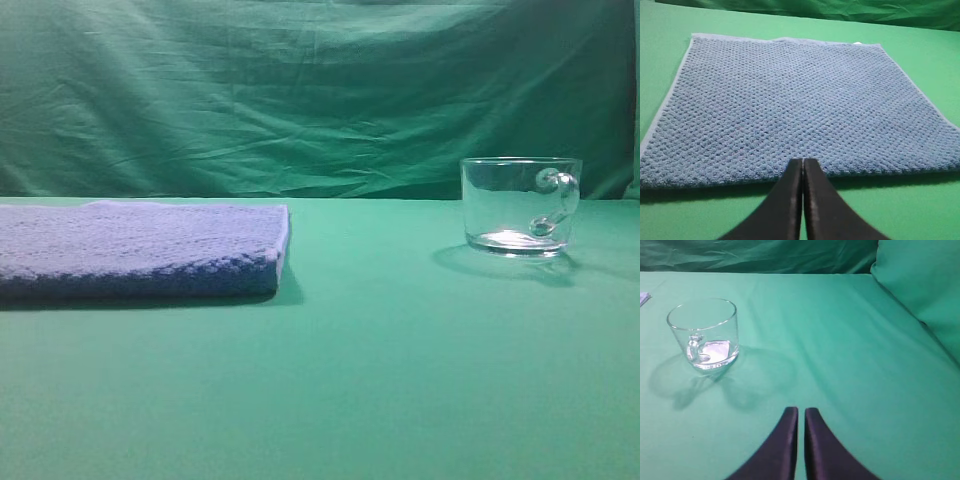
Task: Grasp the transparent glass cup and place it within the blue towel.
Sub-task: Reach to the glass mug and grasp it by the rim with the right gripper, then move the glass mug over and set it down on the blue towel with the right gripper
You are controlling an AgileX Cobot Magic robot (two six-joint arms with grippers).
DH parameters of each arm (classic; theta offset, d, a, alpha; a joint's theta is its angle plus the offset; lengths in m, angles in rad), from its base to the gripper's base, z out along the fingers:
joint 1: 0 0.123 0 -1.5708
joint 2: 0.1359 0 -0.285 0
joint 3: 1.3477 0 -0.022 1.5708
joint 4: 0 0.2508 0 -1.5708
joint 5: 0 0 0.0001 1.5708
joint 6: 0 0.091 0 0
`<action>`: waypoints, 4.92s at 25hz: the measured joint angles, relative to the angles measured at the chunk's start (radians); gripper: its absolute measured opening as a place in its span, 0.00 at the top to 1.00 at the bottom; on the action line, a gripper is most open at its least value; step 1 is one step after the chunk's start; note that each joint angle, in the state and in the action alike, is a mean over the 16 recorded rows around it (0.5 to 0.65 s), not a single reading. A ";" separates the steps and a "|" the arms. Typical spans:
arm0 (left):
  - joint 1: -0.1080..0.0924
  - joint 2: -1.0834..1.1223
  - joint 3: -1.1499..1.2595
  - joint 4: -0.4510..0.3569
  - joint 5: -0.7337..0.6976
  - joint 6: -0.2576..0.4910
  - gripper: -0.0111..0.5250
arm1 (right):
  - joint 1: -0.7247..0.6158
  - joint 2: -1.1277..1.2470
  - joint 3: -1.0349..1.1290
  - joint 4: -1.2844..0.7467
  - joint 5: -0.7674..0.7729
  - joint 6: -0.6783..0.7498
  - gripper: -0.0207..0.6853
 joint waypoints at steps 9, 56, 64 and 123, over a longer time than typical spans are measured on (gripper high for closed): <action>0.000 0.000 0.000 0.000 0.000 0.000 0.98 | 0.000 0.000 0.000 0.000 0.000 0.000 0.90; 0.000 0.000 0.000 0.000 0.000 0.000 0.98 | 0.001 0.745 -0.547 0.163 0.226 -0.059 0.90; 0.000 0.000 0.000 0.000 0.000 0.000 0.98 | 0.051 1.069 -0.759 0.314 0.415 -0.196 0.90; 0.000 0.000 0.000 0.000 0.000 0.000 0.98 | 0.466 1.887 -1.568 0.343 0.311 -0.417 0.82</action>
